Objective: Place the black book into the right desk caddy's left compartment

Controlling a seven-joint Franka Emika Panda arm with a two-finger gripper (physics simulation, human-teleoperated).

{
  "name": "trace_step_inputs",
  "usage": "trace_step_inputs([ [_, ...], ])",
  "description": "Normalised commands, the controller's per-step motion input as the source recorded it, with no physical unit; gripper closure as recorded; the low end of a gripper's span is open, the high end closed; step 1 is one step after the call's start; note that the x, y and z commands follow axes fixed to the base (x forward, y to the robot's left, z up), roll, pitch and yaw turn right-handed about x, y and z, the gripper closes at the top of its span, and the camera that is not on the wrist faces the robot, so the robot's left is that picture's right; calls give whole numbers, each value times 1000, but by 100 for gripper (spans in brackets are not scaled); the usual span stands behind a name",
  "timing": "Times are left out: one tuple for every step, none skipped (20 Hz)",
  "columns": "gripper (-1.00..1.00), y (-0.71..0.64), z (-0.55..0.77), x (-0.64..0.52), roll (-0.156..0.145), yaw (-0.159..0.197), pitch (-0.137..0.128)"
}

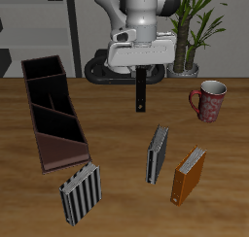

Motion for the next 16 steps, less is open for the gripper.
trace_step_inputs([
  [100,-210,198,24,-13,56,-24],
  [100,-364,333,136,-9,120,9],
  [100,-430,379,124,-58,68,-25],
  [100,-431,370,105,-31,55,-14],
  [100,-386,396,100,-36,130,-77],
  [100,-390,314,140,-7,35,10],
  [100,-469,324,147,-78,-22,25],
  [100,-423,411,128,-11,104,-46],
  [100,-320,288,58,-68,102,-109],
  [100,-529,358,87,-94,12,-4],
  [100,1,-5,-14,0,0,0],
  [100,0,0,0,0,0,0],
  [100,0,0,0,0,0,0],
  [100,-230,180,48,-13,27,-3],
  [100,-873,927,31,-138,183,-182],
  [100,-228,342,44,-51,32,-78],
])
